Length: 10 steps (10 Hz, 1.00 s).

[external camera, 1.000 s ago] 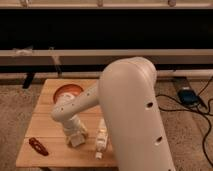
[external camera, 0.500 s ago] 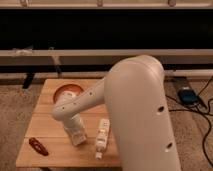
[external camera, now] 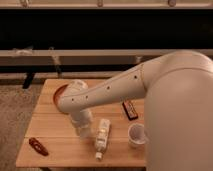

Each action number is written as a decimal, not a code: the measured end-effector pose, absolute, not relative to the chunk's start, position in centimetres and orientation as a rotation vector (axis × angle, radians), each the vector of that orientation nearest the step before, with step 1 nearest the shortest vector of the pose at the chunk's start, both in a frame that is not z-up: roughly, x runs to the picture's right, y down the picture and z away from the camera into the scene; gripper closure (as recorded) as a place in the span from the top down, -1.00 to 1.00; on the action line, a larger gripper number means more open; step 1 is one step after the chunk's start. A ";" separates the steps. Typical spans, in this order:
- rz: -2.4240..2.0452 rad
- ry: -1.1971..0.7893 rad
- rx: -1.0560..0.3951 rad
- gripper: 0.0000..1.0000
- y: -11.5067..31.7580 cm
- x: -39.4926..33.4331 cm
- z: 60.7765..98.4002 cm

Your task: Place the white sponge in the ceramic cup

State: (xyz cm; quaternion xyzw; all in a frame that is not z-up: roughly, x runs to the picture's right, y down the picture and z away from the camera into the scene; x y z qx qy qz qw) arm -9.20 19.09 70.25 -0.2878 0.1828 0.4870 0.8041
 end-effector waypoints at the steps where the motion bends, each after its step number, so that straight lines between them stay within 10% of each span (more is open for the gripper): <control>1: 1.057 0.394 -0.602 -1.00 18.6 -7.2 69.5; 10: 1.337 0.454 -0.460 -1.00 11.4 11.0 69.3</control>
